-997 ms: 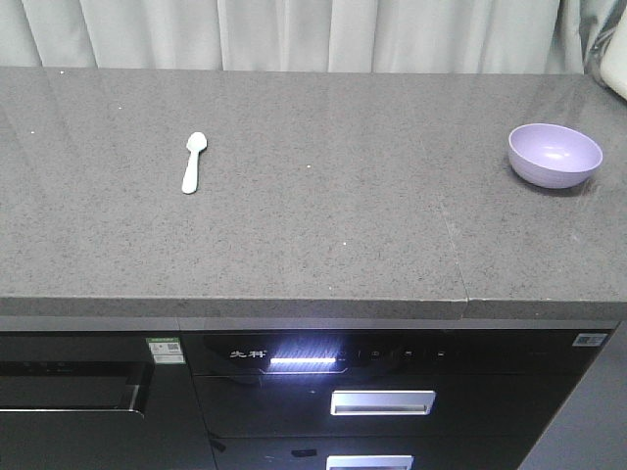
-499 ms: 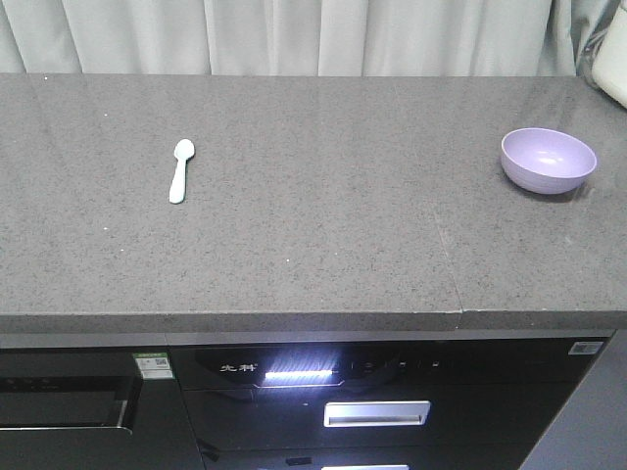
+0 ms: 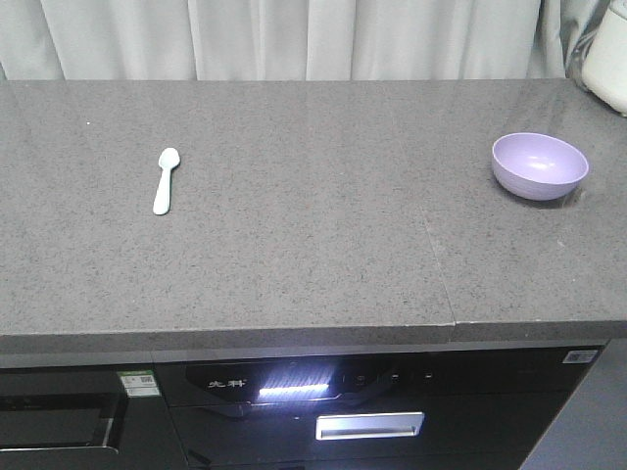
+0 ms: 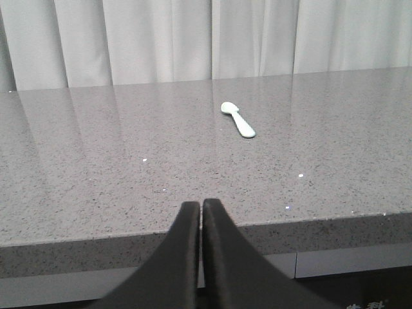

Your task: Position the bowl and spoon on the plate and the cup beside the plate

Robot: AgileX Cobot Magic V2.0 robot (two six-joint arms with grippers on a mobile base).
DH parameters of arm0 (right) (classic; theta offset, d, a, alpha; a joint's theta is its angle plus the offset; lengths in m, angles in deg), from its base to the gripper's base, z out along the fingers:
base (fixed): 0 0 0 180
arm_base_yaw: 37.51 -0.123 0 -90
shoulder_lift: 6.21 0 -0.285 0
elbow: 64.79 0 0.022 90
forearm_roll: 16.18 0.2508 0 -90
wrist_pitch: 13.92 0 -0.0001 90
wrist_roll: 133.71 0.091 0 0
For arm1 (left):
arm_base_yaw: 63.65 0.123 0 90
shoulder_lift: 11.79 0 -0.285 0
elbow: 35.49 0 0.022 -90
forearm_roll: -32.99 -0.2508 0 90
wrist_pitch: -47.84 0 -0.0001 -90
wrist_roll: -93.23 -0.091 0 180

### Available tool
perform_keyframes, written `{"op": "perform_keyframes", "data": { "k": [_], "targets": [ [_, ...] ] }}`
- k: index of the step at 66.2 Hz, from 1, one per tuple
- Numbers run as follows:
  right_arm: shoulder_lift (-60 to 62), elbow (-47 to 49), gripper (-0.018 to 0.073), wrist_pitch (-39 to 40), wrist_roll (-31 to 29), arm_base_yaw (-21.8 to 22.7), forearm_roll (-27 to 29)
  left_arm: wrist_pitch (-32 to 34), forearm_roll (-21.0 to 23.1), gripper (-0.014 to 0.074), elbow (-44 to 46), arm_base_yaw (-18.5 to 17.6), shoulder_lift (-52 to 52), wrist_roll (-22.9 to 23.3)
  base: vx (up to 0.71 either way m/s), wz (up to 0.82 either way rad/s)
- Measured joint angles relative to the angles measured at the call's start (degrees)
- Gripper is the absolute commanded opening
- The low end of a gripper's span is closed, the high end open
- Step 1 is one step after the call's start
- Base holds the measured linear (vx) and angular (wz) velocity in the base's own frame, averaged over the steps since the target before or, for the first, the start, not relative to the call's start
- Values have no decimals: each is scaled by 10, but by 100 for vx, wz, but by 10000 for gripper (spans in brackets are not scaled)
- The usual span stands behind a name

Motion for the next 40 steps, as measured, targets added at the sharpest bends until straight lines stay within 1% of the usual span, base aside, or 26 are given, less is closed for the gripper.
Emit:
{"op": "perform_keyframes", "data": {
  "k": [40],
  "targets": [
    [0, 0, -5, 0, 0, 0, 0, 0, 0, -6, 0, 0, 0, 0, 3, -3]
  ]
}}
